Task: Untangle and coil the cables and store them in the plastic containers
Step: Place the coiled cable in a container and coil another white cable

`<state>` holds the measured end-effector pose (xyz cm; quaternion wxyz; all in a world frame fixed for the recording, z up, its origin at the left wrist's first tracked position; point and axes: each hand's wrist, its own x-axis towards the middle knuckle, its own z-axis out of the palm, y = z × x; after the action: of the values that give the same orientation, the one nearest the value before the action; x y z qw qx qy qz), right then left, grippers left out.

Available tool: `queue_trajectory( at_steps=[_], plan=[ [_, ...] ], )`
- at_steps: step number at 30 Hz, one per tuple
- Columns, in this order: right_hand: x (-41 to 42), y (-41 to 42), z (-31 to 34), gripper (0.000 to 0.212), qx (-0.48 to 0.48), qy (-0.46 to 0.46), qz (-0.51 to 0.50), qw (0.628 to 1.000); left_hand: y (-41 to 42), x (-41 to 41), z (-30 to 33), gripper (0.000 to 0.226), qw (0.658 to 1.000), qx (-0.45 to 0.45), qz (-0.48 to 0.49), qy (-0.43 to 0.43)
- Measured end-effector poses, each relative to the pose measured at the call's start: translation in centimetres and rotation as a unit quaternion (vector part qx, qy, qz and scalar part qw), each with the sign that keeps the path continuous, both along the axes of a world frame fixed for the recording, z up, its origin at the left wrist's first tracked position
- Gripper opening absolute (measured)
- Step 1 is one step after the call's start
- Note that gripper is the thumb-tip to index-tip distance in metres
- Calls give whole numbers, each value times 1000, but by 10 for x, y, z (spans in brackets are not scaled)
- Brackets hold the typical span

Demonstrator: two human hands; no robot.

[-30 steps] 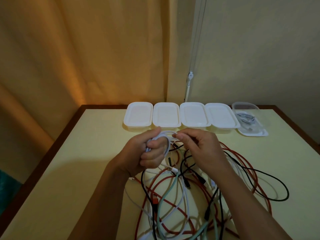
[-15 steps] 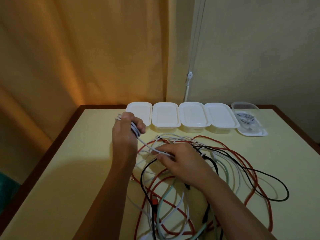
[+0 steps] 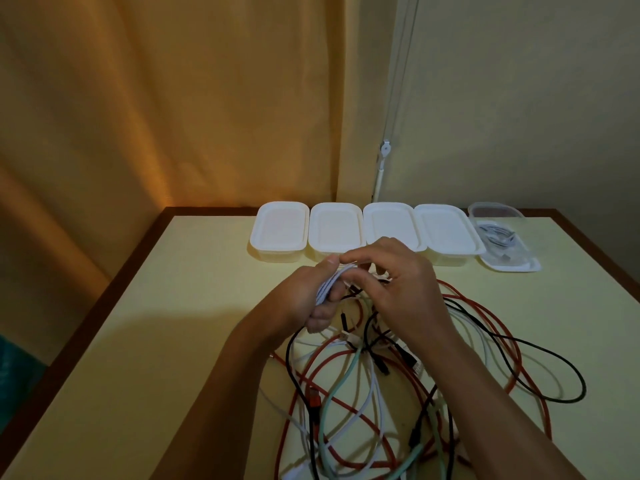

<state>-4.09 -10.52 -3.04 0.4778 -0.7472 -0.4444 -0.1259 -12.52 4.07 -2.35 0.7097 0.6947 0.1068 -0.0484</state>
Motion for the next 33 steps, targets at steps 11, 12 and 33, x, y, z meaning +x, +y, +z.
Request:
queue_trajectory(
  at_steps=[11, 12, 33],
  plan=[
    [-5, -2, 7, 34, -15, 121, 57, 991, 2, -7, 2, 58, 970, -228, -88, 0],
    [-5, -2, 6, 35, -16, 117, 48, 992, 1, -6, 3, 60, 973, -217, -78, 1],
    [-16, 7, 2, 20, -17, 217, -59, 974, -10, 5, -6, 72, 975, 105, 193, -31]
  ],
)
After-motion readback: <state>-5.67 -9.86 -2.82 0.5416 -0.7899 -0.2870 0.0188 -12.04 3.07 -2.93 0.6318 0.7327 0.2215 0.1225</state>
